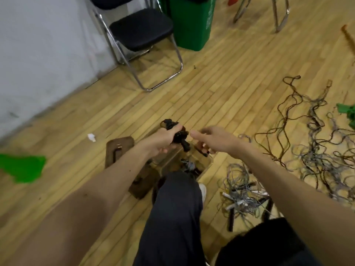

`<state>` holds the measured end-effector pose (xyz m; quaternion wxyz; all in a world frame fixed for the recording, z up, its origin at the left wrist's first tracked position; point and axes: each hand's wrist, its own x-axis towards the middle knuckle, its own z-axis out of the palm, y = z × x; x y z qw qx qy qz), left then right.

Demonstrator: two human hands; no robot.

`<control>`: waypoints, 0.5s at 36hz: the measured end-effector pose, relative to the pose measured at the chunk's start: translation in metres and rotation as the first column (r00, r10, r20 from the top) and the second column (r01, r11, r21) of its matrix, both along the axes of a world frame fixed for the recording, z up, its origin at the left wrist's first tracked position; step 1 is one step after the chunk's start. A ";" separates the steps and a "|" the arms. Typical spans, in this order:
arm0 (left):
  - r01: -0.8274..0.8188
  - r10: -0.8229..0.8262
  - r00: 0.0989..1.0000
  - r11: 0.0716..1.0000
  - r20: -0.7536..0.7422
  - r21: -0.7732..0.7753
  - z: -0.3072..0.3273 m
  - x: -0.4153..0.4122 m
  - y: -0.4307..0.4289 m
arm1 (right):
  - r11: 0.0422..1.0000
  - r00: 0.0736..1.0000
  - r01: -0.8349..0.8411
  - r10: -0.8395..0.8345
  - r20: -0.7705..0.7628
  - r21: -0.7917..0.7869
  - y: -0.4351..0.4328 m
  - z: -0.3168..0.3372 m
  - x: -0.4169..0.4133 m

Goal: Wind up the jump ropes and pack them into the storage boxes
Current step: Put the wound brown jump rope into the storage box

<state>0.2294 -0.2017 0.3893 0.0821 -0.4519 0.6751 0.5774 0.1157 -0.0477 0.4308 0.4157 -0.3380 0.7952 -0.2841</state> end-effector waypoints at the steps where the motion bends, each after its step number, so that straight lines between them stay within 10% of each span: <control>1: 0.020 -0.020 1.000 1.000 0.020 0.019 -0.011 0.003 -0.014 | 0.999 1.000 0.023 -0.022 0.013 -0.023 -0.015 -0.008 -0.004; 18: -0.223 0.160 0.958 0.938 0.239 0.267 -0.299 -0.061 -0.021 | 0.952 0.998 -0.042 0.053 -0.026 0.305 -0.066 -0.296 -0.047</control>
